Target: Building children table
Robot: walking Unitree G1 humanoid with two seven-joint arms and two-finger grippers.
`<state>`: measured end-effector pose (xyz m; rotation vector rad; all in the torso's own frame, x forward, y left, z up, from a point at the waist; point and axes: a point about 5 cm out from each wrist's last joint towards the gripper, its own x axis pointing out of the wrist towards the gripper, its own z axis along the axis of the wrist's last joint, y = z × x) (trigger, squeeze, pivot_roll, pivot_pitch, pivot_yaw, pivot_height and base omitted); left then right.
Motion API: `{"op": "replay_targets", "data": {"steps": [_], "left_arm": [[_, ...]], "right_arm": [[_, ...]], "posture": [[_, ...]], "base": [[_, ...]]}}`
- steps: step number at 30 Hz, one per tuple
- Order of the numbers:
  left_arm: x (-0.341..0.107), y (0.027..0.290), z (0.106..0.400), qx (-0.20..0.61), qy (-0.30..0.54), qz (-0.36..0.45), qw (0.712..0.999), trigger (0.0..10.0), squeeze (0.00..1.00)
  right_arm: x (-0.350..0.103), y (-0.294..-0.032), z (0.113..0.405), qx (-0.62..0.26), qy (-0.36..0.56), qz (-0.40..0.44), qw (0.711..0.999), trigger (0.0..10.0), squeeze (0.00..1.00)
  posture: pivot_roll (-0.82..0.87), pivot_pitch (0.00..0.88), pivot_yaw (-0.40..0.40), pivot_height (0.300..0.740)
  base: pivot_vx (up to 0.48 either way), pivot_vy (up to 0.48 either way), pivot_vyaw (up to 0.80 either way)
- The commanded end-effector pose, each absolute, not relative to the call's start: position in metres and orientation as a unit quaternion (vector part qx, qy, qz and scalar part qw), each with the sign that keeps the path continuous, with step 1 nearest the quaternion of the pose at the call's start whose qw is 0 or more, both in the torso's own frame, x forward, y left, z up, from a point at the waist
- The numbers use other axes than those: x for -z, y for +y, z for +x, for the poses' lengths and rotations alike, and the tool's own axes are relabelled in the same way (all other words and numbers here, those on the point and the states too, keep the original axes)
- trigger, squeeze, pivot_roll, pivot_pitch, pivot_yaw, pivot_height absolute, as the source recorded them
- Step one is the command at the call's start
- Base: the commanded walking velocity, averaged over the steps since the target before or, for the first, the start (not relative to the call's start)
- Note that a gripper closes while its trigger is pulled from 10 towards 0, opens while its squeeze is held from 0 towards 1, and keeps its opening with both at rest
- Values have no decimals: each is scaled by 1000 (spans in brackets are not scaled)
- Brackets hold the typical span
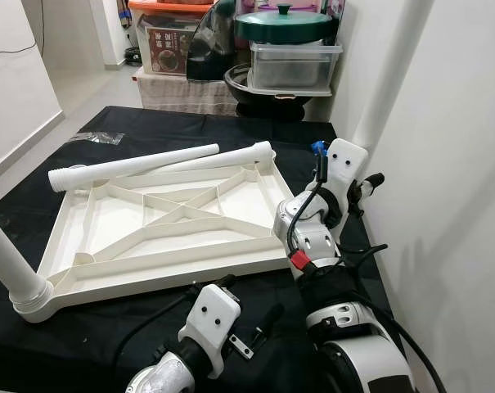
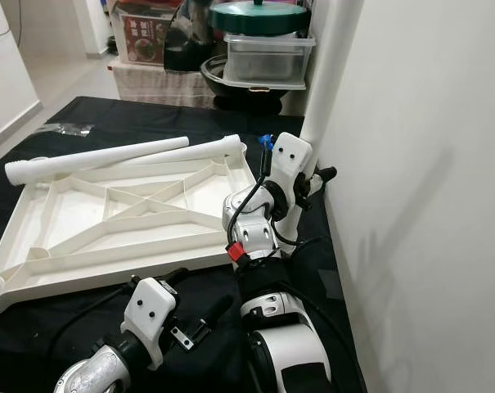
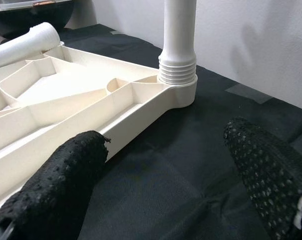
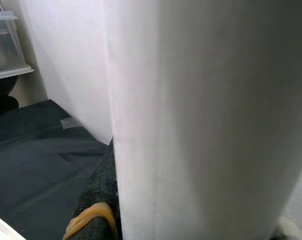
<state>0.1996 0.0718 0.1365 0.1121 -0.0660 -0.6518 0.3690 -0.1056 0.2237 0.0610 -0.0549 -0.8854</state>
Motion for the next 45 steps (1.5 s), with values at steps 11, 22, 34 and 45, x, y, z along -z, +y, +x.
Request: {"op": "replay_targets", "data": {"steps": [11,22,34,45], "left_arm": [[-132,72,199,321,-27,55,945,10000,0],[-130,72,199,321,-22,56,945,10000,0],[-129,71,198,322,-22,55,945,10000,0],[-130,71,198,322,-22,55,945,10000,0]], "right_arm": [[-189,-109,367,433,42,13,900,10000,0],[-194,-106,369,417,30,20,908,10000,0],[-197,-101,371,396,16,10,918,10000,0],[-230,-98,374,384,-41,22,922,10000,0]], "posture": [[56,64,-70,740],[55,55,-69,740],[53,44,-70,740],[53,50,-73,740]], "base": [[0,0,0],[0,0,0],[0,0,0],[0,0,0]]}}
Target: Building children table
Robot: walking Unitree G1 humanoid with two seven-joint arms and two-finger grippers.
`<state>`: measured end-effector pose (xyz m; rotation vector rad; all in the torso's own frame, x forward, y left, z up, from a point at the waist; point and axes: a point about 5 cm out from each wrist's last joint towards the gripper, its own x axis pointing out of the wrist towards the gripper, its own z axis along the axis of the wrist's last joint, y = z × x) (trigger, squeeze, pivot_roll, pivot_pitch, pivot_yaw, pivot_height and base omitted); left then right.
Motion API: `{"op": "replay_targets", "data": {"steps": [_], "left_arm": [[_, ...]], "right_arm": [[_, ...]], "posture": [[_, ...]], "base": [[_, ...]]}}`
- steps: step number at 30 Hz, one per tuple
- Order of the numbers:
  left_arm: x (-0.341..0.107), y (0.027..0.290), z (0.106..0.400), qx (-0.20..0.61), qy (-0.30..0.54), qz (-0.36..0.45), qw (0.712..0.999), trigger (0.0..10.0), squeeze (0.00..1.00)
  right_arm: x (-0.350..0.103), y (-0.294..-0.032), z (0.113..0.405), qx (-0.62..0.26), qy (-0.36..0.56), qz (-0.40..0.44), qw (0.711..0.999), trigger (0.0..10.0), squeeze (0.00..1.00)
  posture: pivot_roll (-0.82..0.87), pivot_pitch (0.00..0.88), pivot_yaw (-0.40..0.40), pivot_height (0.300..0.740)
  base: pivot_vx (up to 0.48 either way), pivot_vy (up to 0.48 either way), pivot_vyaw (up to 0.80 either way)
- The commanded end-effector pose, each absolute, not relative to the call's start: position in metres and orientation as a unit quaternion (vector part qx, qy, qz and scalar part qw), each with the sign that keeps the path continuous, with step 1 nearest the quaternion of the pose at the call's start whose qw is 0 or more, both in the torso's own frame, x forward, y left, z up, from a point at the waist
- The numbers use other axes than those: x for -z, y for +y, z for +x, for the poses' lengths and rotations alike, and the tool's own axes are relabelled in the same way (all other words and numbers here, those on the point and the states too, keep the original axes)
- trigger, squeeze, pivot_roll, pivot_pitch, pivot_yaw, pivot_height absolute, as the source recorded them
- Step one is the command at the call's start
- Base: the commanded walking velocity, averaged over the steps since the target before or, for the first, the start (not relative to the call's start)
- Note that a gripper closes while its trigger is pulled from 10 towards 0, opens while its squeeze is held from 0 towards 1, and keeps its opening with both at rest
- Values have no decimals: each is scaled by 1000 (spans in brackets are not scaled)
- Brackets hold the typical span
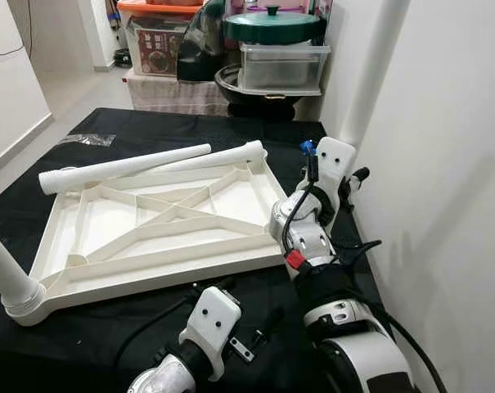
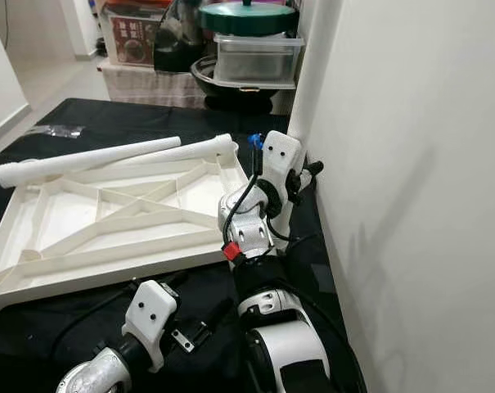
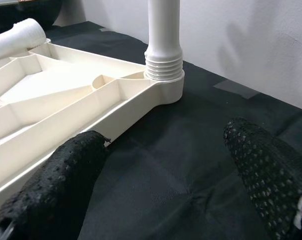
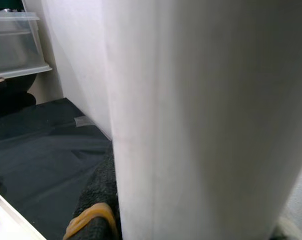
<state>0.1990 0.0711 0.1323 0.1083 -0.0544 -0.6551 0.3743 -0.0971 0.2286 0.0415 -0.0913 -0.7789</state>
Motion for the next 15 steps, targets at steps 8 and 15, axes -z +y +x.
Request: {"op": "replay_targets", "data": {"steps": [8,15], "left_arm": [[-130,71,199,323,-21,56,945,10000,0],[-131,72,200,323,-23,60,944,10000,0]], "right_arm": [[-244,-97,375,379,-64,30,923,10000,0],[-249,-98,376,380,-62,44,922,10000,0]], "posture": [[51,52,-74,740],[52,51,-68,740]], "base": [[0,0,0],[0,0,0]]}}
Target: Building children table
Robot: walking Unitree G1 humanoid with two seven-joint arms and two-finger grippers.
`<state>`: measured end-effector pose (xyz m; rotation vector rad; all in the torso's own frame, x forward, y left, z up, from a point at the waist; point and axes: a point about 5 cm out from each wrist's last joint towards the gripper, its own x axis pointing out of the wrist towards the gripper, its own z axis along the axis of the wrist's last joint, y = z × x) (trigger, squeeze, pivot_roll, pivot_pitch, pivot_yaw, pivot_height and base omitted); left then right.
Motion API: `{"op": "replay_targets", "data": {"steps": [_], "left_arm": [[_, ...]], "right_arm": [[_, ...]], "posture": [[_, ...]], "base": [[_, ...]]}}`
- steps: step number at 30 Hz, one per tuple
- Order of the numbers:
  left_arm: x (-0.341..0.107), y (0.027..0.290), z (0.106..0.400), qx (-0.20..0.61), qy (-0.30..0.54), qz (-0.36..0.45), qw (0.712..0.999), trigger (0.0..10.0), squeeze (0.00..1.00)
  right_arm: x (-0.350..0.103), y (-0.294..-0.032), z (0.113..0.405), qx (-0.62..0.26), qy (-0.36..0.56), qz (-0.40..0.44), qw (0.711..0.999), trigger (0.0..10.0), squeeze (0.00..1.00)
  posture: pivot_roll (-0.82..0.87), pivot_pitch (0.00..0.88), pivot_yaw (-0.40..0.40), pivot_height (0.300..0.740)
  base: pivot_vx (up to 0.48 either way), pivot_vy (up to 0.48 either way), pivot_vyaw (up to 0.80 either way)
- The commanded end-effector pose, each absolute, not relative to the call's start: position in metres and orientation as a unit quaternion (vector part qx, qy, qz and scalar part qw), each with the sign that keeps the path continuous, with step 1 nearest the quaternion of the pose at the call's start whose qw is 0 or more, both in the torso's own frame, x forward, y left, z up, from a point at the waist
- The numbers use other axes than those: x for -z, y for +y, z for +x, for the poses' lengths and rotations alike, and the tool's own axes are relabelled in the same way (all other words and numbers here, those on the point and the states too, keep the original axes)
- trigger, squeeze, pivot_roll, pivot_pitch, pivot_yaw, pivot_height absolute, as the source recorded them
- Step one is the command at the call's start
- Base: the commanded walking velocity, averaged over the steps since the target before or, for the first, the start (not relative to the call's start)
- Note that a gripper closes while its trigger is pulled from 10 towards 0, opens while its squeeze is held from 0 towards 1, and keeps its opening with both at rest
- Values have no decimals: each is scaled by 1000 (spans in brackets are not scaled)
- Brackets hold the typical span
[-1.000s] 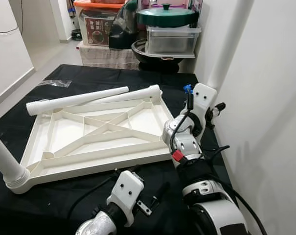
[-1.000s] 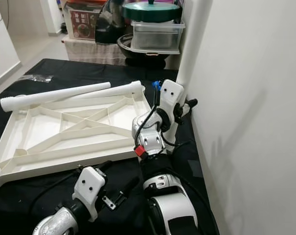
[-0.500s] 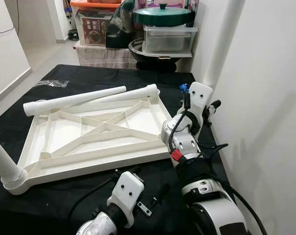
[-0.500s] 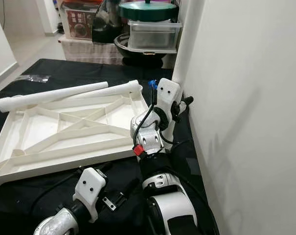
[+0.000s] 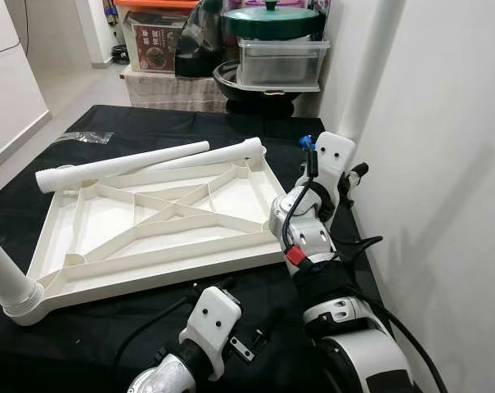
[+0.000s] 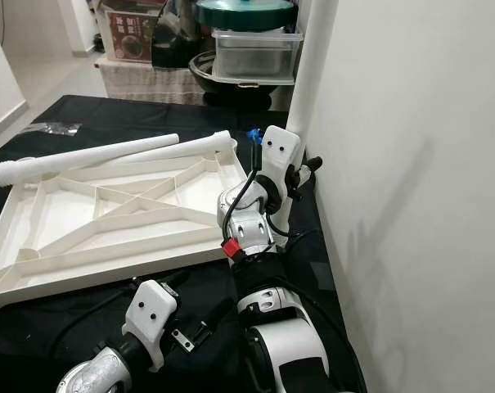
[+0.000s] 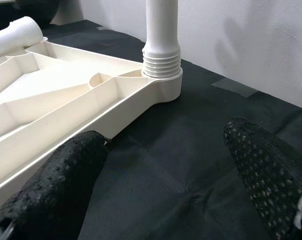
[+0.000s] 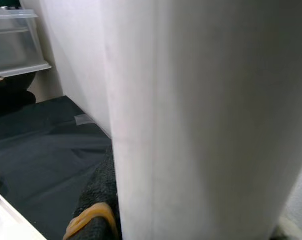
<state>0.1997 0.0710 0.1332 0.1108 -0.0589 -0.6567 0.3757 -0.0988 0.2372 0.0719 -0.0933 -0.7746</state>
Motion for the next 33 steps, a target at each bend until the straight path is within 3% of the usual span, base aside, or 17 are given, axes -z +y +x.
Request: {"op": "replay_targets", "data": {"steps": [1,15,27,33], "left_arm": [[-131,72,200,323,-23,60,944,10000,0],[-130,71,200,322,-22,58,945,10000,0],[-129,71,200,324,-21,58,944,10000,0],[-129,71,200,325,-20,57,944,10000,0]], "right_arm": [[-249,-99,376,379,-61,44,922,10000,0],[-226,-98,376,372,-24,24,928,10000,0],[-290,-97,374,366,-136,43,920,10000,0],[-294,-94,371,361,-151,39,919,10000,0]], "posture": [[52,51,-71,740],[55,56,-74,740],[49,56,-74,740],[48,54,-74,740]], "base": [[0,0,0],[0,0,0],[0,0,0],[0,0,0]]}}
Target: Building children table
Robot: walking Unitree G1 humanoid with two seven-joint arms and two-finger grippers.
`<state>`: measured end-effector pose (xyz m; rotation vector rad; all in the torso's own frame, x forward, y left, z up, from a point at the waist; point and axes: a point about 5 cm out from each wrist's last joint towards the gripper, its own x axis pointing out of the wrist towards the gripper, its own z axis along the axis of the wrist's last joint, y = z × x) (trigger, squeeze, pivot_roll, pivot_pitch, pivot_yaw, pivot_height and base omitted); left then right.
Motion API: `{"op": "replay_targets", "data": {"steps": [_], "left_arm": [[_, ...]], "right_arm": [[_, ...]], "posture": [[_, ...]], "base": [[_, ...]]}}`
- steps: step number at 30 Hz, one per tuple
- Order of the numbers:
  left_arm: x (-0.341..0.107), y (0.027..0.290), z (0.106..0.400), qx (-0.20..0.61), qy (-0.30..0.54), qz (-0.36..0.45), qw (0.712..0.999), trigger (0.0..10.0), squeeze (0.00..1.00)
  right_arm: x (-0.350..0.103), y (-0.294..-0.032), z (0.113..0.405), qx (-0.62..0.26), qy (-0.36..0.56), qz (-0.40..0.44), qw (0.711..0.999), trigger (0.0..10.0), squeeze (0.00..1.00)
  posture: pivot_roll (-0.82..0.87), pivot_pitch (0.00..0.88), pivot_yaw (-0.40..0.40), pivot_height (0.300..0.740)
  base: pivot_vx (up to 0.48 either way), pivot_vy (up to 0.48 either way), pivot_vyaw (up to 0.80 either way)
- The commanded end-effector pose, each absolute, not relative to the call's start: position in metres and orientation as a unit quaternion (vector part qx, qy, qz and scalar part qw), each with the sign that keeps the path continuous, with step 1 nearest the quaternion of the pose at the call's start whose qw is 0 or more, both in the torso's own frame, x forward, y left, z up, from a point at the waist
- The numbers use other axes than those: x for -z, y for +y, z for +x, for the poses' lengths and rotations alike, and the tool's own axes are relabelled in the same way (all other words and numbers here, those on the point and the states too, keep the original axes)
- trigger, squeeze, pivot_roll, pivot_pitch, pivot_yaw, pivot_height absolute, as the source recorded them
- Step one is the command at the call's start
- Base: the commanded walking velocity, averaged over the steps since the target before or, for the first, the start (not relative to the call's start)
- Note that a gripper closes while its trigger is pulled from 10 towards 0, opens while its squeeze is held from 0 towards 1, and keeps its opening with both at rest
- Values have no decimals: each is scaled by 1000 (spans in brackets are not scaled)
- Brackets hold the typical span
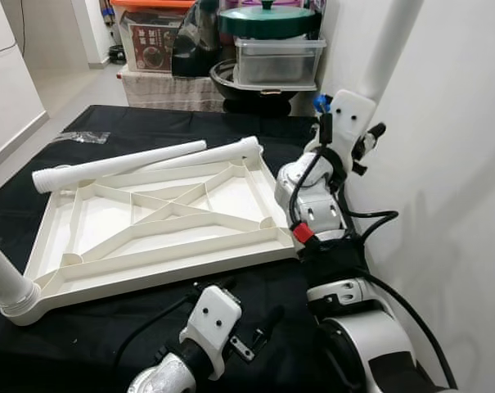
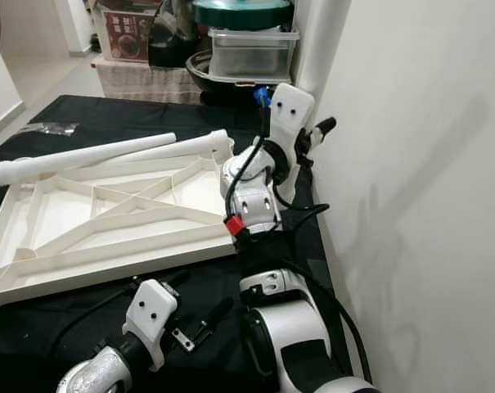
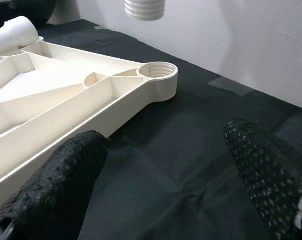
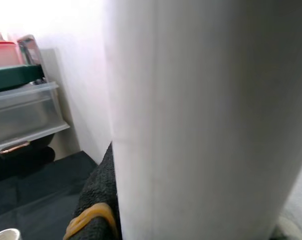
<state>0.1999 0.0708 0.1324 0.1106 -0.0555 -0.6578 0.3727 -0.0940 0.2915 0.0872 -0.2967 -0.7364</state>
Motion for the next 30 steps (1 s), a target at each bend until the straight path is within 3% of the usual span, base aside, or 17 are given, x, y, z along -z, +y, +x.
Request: {"op": "replay_targets", "data": {"steps": [1,5,7,9,10,16,22,30], "left_arm": [[-129,71,200,325,-19,57,944,10000,0],[-128,71,199,323,-18,54,945,10000,0],[-128,71,200,322,-17,49,945,10000,0],[-128,71,200,322,-17,49,945,10000,0],[-128,71,200,324,-17,51,945,10000,0],[-129,73,202,320,-18,45,946,10000,0],[-145,89,225,280,-37,44,958,10000,0],[-149,91,236,318,-31,84,944,10000,0]], "right_arm": [[-290,-92,371,354,-147,39,923,10000,0],[-276,-83,377,272,-113,83,952,10000,0],[-275,-69,380,140,-115,126,975,10000,0],[-279,-66,378,95,-142,121,978,10000,0],[-284,-65,374,-9,-161,152,975,10000,0],[-286,-79,372,-99,-175,174,964,10000,0],[-251,-112,363,-241,-133,100,956,10000,0],[-224,-107,345,-340,-88,76,933,10000,0]], "posture": [[49,53,-74,740],[52,46,-74,740],[54,42,-76,740],[54,42,-76,740],[46,38,-70,740],[47,26,-67,740],[46,19,-64,740],[44,18,-51,740]], "base": [[0,0,0],[0,0,0],[0,0,0],[0,0,0],[0,0,0],[0,0,0],[0,0,0],[0,0,0]]}}
